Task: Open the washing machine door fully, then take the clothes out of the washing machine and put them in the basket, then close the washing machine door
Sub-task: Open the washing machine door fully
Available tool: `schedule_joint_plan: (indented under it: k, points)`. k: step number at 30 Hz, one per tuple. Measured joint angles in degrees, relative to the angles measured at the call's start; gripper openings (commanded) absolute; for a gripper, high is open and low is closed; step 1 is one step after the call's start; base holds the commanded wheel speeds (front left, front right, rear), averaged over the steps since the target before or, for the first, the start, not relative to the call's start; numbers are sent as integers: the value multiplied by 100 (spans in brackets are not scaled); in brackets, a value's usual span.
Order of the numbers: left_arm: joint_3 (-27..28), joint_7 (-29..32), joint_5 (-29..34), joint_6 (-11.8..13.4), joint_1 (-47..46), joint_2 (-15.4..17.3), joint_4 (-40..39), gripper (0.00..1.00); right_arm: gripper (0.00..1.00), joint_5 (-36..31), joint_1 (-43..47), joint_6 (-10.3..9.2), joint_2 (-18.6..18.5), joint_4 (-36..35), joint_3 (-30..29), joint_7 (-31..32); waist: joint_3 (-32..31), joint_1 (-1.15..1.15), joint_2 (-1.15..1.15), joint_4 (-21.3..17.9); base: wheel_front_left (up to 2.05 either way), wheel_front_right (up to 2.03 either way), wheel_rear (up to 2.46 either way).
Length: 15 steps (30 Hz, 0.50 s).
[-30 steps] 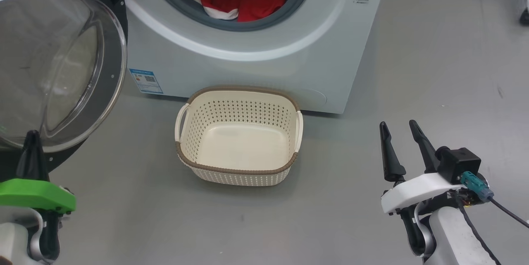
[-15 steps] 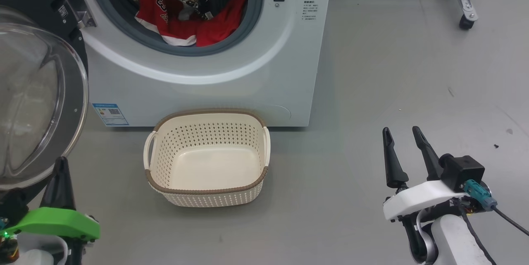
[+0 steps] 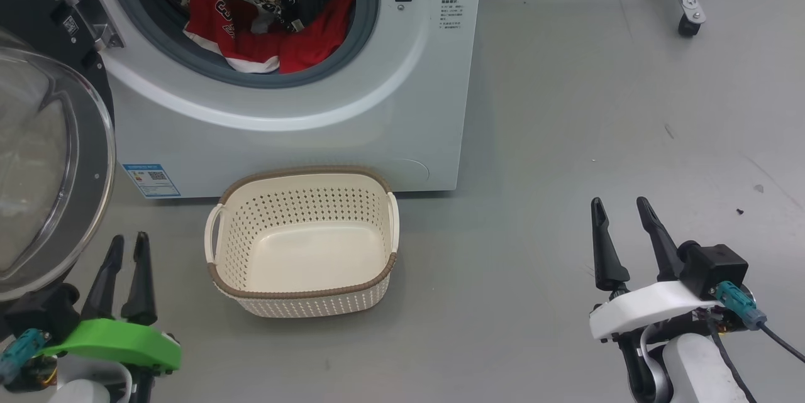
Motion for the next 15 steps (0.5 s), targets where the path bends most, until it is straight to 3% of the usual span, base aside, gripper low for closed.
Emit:
schedule_joint_plan:
  k: [1, 2, 15]
  points:
    - [-1, -1, 14, 1, 12, -4, -10, 91, 100, 0, 2, 0, 1, -8, -7, 0, 6, 0, 0, -1, 0, 0, 0]
    - [0, -1, 33, 5, 16, -12, -24, 100, 100, -1, 4, 0, 2, -16, -13, 0, 12, 0, 0, -1, 0, 0, 0]
    - [-1, -2, 79, 66, 134, -127, -198, 100, 100, -48, 8, 0, 10, -58, -23, 0, 68, 0, 0, 15, 0, 0, 0]
